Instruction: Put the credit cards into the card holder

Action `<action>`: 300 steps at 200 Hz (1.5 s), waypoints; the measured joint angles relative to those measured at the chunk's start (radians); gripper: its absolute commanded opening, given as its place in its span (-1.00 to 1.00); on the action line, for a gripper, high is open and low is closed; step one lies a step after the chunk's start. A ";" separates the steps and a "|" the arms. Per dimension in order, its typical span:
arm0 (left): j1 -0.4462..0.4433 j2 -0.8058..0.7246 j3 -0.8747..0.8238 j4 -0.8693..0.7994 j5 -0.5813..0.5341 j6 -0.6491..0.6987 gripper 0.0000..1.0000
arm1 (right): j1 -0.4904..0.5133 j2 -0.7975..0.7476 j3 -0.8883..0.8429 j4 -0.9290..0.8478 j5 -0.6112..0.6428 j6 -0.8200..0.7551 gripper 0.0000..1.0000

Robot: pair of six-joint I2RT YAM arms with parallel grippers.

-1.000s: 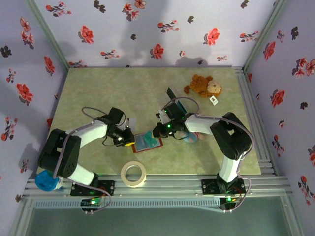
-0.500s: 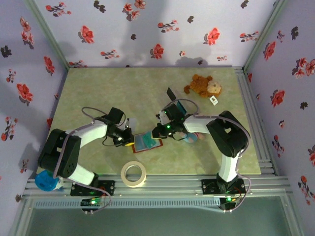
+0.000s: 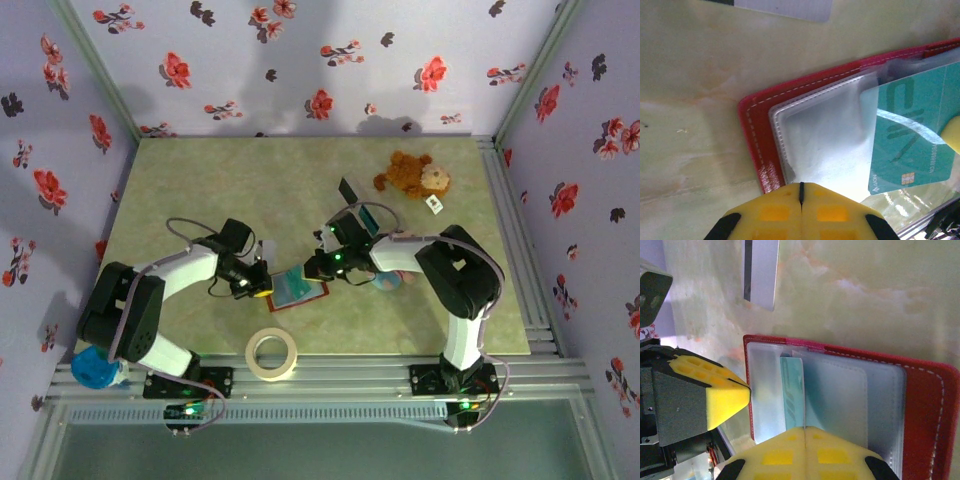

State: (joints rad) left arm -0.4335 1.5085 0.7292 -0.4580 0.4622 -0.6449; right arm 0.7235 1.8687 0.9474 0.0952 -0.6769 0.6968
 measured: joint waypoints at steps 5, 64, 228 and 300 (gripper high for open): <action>0.000 0.002 0.000 0.000 0.000 0.001 -0.86 | 0.004 0.002 0.000 0.006 0.002 0.005 -0.93; 0.000 0.004 0.000 0.000 0.000 0.001 -0.86 | 0.047 0.006 0.000 0.066 0.045 0.059 -0.83; 0.000 0.010 0.001 0.000 0.000 0.002 -0.94 | 0.075 0.014 -0.072 0.222 0.123 0.185 -0.83; 0.002 0.010 0.001 0.000 0.001 0.002 -0.95 | 0.111 0.032 -0.063 0.229 0.123 0.179 -0.73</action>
State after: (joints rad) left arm -0.4316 1.5188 0.7303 -0.4576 0.4629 -0.6434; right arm 0.8345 1.9003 0.8845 0.3244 -0.5537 0.8757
